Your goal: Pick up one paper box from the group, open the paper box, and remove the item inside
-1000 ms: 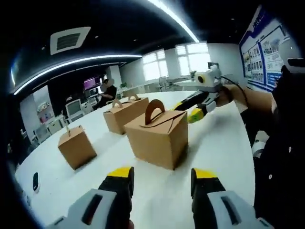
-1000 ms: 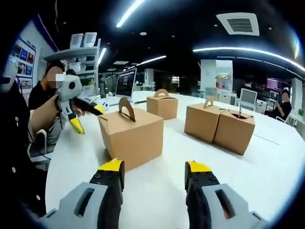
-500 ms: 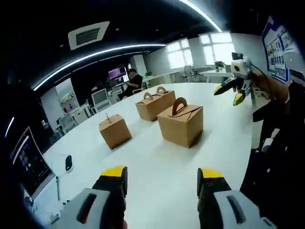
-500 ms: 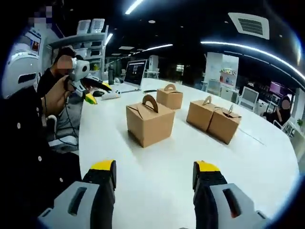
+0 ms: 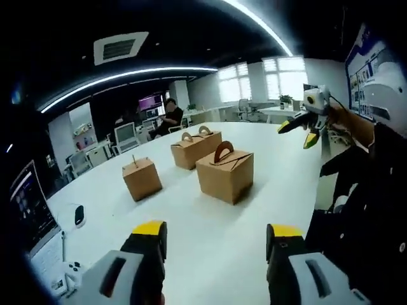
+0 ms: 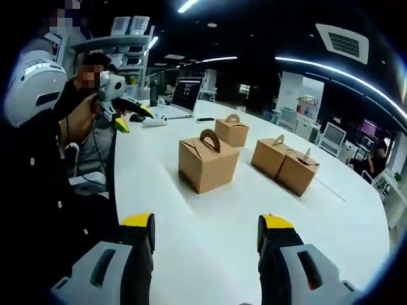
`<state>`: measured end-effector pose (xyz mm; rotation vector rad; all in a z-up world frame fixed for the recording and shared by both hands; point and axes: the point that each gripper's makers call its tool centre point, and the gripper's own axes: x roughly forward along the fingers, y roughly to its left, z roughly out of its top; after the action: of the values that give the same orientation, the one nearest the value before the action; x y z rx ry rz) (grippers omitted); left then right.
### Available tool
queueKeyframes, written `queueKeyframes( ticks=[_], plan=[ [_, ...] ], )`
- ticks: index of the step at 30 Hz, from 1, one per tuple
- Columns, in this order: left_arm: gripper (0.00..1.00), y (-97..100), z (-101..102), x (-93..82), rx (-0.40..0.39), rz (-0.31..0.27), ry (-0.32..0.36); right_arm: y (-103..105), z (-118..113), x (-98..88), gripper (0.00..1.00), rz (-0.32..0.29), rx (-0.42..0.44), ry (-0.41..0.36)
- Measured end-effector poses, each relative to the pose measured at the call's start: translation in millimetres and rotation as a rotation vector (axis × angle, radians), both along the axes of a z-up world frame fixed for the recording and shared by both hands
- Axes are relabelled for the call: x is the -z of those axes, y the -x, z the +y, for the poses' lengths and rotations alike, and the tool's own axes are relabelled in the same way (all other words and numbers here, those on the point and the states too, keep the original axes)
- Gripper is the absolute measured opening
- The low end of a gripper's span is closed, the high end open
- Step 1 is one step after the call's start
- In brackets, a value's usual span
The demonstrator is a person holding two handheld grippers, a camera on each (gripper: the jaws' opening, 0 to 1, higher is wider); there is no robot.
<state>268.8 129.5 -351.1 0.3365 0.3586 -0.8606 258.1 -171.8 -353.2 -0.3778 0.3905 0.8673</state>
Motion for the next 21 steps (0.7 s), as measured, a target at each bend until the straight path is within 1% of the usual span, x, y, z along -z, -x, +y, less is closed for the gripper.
queueKeyframes(
  ticks=[3,6,8,10,13,14,17,19,21],
  plan=[
    [0.72,-7.0,-9,0.8,0.027,-0.015,0.006,-1,8,1.2,0.65,0.002,-0.010,-0.008],
    [0.77,-15.8,-23,6.5,0.078,-0.009,0.003,2,19,2.5,0.65,0.007,-0.023,-0.018],
    [0.77,-24.9,-33,12.2,0.119,-0.012,-0.019,3,25,5.0,0.65,0.009,-0.038,-0.010],
    [0.80,-34.9,-44,15.4,0.171,-0.048,-0.048,4,31,7.0,0.65,0.009,-0.049,-0.002],
    [0.90,-57.7,-57,17.8,0.203,-0.105,-0.074,2,41,7.9,0.65,0.011,-0.066,-0.014],
    [0.91,-63.9,-63,19.0,0.224,-0.115,-0.076,0,44,8.4,0.65,0.012,-0.070,-0.018],
    [0.91,-79.7,-79,21.9,0.263,-0.086,-0.033,-4,52,9.6,0.64,0.006,-0.079,-0.014],
    [0.91,-92.7,-89,24.6,0.280,-0.077,-0.017,-6,57,10.6,0.64,0.000,-0.091,-0.002],
    [0.90,-103.1,-101,29.8,0.313,-0.060,0.001,-6,60,10.4,0.64,0.005,-0.100,-0.005]
  ],
)
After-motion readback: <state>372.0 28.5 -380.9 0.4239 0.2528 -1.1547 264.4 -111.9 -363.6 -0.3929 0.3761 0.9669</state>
